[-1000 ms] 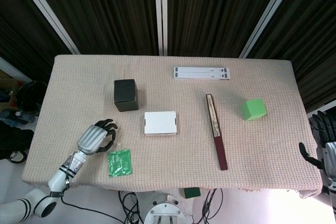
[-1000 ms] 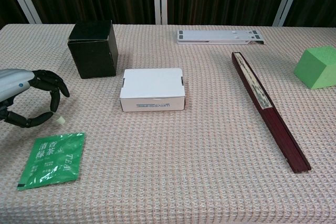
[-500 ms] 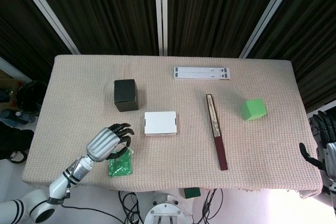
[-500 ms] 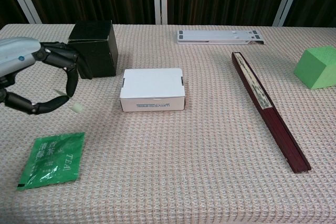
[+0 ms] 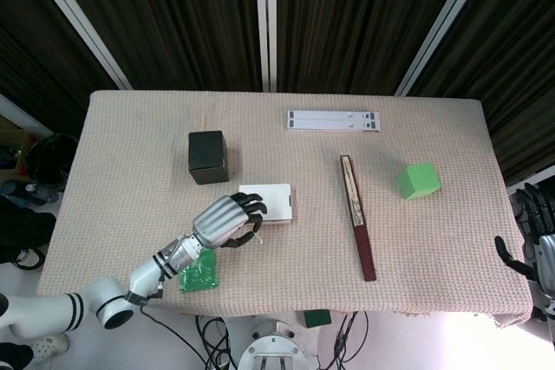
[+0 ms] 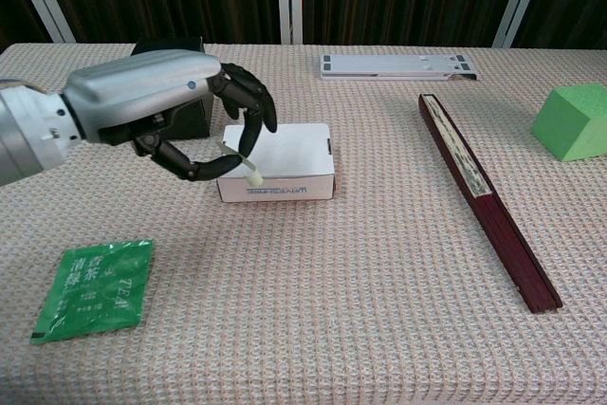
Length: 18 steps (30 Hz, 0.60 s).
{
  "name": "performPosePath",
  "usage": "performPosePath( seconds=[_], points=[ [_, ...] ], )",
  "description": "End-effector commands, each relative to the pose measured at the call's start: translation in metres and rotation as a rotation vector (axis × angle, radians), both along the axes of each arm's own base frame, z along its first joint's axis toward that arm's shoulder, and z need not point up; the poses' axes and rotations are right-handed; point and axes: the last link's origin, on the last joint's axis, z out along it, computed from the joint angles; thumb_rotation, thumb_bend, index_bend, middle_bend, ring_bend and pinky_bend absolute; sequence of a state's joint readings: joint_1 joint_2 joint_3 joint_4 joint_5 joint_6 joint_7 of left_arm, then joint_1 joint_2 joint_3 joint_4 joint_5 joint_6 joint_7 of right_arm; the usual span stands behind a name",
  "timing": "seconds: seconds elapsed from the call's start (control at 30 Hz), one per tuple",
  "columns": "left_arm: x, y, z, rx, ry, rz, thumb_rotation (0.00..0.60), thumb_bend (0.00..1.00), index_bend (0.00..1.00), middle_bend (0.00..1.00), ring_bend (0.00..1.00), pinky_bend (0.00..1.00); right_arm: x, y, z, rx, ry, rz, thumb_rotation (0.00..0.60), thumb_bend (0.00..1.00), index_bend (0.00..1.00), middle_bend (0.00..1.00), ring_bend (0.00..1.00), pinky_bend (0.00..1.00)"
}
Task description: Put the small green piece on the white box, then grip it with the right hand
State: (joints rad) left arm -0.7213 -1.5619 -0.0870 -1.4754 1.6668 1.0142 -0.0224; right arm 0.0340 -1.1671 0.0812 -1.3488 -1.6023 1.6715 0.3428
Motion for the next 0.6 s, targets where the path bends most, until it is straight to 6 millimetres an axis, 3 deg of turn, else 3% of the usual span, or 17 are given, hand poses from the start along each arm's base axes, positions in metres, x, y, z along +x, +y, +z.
performPosePath(
  seconds=[0.03, 0.33, 0.6],
  points=[
    [0.015, 0.016, -0.015, -0.003, 0.015, -0.012, 0.600, 0.42, 0.62, 0.31, 0.20, 0.33, 0.000, -0.001, 0.000, -0.001, 0.001, -0.004, 0.600, 0.33, 0.00, 0.00, 0.00, 0.00],
    [0.031, 0.043, -0.033, 0.021, 0.030, -0.020, 0.600, 0.42, 0.62, 0.31, 0.20, 0.32, -0.004, -0.004, -0.001, 0.007, 0.005, -0.021, 0.600, 0.33, 0.00, 0.00, 0.00, 0.00],
    [0.016, 0.075, -0.045, 0.033, 0.110, 0.083, 0.600, 0.42, 0.63, 0.31, 0.20, 0.31, -0.008, -0.003, 0.001, 0.005, 0.005, -0.031, 0.600, 0.33, 0.00, 0.00, 0.00, 0.00]
  ],
)
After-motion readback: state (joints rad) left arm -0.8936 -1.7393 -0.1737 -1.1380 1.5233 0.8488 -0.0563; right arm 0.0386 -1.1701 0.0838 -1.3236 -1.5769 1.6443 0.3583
